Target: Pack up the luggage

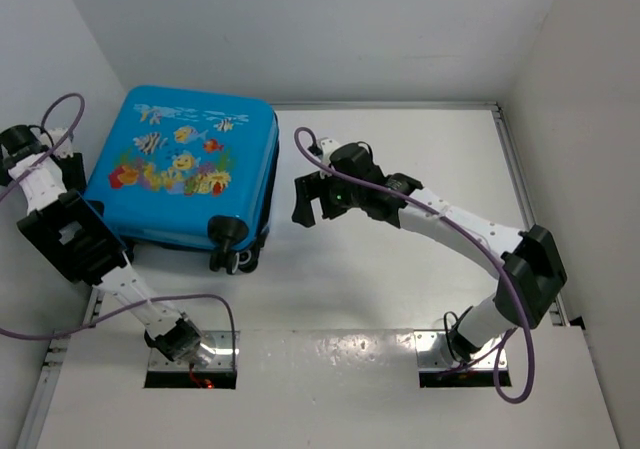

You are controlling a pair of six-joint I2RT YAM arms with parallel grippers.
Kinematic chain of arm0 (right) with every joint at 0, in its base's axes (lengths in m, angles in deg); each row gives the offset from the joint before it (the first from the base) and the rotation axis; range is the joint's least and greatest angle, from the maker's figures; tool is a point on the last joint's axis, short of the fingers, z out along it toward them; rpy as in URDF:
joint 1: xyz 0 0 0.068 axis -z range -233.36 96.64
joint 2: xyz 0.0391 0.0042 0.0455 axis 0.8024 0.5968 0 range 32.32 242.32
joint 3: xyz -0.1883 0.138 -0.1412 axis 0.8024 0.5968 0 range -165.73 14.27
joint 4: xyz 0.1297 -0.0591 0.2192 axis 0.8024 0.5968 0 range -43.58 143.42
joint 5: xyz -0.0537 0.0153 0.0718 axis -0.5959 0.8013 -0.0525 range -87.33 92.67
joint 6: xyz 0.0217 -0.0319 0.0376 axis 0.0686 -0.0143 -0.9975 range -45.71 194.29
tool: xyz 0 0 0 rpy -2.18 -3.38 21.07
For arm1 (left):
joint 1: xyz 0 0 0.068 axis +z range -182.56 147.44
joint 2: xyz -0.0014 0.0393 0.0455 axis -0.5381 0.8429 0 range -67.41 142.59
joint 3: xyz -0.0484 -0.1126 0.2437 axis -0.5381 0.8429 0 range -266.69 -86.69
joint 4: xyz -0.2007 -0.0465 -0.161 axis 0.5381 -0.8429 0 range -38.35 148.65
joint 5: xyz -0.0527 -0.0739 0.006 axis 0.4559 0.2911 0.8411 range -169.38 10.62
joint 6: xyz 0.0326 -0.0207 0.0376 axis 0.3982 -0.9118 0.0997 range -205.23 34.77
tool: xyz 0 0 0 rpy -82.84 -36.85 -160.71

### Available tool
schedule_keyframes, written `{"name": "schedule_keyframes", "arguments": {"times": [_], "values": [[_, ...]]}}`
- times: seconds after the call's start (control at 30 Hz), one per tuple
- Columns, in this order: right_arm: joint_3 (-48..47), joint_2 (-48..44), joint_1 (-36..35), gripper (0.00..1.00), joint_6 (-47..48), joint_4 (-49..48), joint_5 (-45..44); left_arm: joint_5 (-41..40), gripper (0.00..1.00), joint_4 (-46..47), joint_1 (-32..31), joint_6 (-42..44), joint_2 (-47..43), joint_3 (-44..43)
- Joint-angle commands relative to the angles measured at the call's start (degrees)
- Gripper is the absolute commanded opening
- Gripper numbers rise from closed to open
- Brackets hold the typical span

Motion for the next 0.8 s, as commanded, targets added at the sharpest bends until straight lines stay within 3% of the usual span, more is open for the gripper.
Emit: {"name": "schedule_keyframes", "arguments": {"times": [0.0, 0.13, 0.27, 0.43, 0.53, 0.63, 0.77], "values": [[-2.5, 0.0, 0.2, 0.93, 0.9, -1.9, 2.4, 12.1, 0.54, -12.4, -2.1, 6.3, 3.5, -0.1], [-1.7, -1.1, 0.4, 0.94, 0.3, -3.6, 5.8, 14.2, 0.49, -11.9, -6.4, 7.7, 2.2, 5.5], [-0.1, -3.3, 0.2, 0.97, -0.8, -2.9, 7.6, 15.3, 0.48, -8.5, -14.6, 2.5, -3.0, 14.5], [-2.3, -4.0, -0.6, 0.98, -0.7, 5.2, -0.4, 15.3, 0.48, -5.1, -23.0, -6.4, -7.3, 17.8], [-3.8, -3.7, -1.6, 0.98, 1.0, 8.6, -6.7, 14.5, 0.55, -4.3, -24.9, -9.5, -8.4, 18.4], [-5.2, -2.2, -3.0, 0.98, 4.6, 10.5, -13.9, 13.6, 0.68, -3.3, -25.5, -10.8, -8.4, 17.8], [-3.2, -0.5, -1.7, 0.99, 12.5, 10.6, -22.8, 13.0, 0.74, -3.3, -26.1, -11.4, -9.0, 16.6]]}}
